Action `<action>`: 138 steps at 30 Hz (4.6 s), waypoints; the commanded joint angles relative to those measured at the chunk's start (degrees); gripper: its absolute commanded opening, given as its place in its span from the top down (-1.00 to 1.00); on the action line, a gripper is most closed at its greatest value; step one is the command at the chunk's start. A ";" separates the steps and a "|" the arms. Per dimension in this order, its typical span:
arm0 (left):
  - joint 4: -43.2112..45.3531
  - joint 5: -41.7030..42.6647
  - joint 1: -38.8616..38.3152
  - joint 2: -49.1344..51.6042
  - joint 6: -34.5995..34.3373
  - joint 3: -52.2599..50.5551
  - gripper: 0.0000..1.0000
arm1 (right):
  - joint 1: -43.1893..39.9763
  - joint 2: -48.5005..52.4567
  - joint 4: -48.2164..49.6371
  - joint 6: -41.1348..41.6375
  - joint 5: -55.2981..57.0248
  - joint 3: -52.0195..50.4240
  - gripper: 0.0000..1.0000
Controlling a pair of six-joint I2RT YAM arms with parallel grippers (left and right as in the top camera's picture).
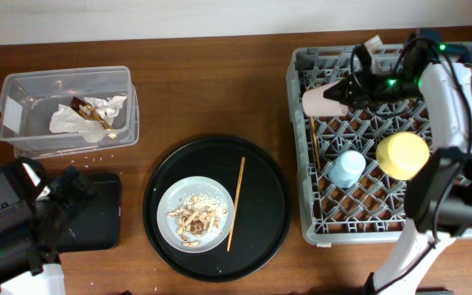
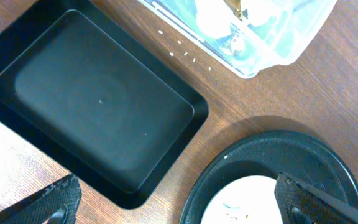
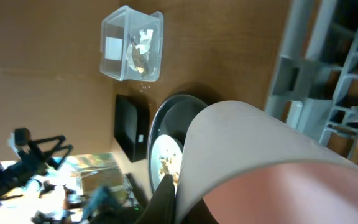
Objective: Sort waste into correct bins and load items into the dishwasher rack
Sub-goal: 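Carry the pink cup into the rack and set it down upside down, then reach the right gripper to the second chopstick on the tray and grasp it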
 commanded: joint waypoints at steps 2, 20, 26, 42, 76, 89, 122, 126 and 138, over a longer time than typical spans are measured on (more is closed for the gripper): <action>0.11 -0.42 0.31 -0.07 0.11 0.79 -0.98 | -2.67 6.69 -1.77 -1.20 -6.97 -0.50 0.92; 0.11 -0.42 0.31 -0.07 0.11 0.79 -0.98 | -6.47 5.42 -11.52 -5.22 5.27 -1.33 0.50; 0.13 -0.42 0.31 -0.07 0.11 0.79 -0.98 | -6.43 5.42 -9.11 0.35 20.09 -1.33 0.50; 0.11 -0.42 0.31 -0.07 0.11 0.79 -0.98 | 0.13 -16.41 -0.46 0.48 26.43 -1.18 -0.35; 0.11 -0.42 0.31 -0.07 0.11 0.79 -0.98 | 6.43 -10.29 6.99 18.25 36.76 -6.82 0.92; 0.11 -0.42 0.31 -0.07 0.11 0.79 -0.98 | -4.79 -9.68 9.44 -1.62 -9.35 -15.98 0.92; 0.11 -0.42 0.31 -0.07 0.11 0.79 -0.98 | -2.62 -34.77 10.36 24.72 41.16 -21.42 0.54; 0.11 -0.42 0.31 -0.07 0.11 0.79 -0.98 | 15.17 -34.86 9.42 23.85 41.62 -21.44 0.54; 0.13 -0.42 0.31 -0.07 0.11 0.79 -0.98 | 49.35 -20.02 22.18 55.43 66.93 -24.11 0.63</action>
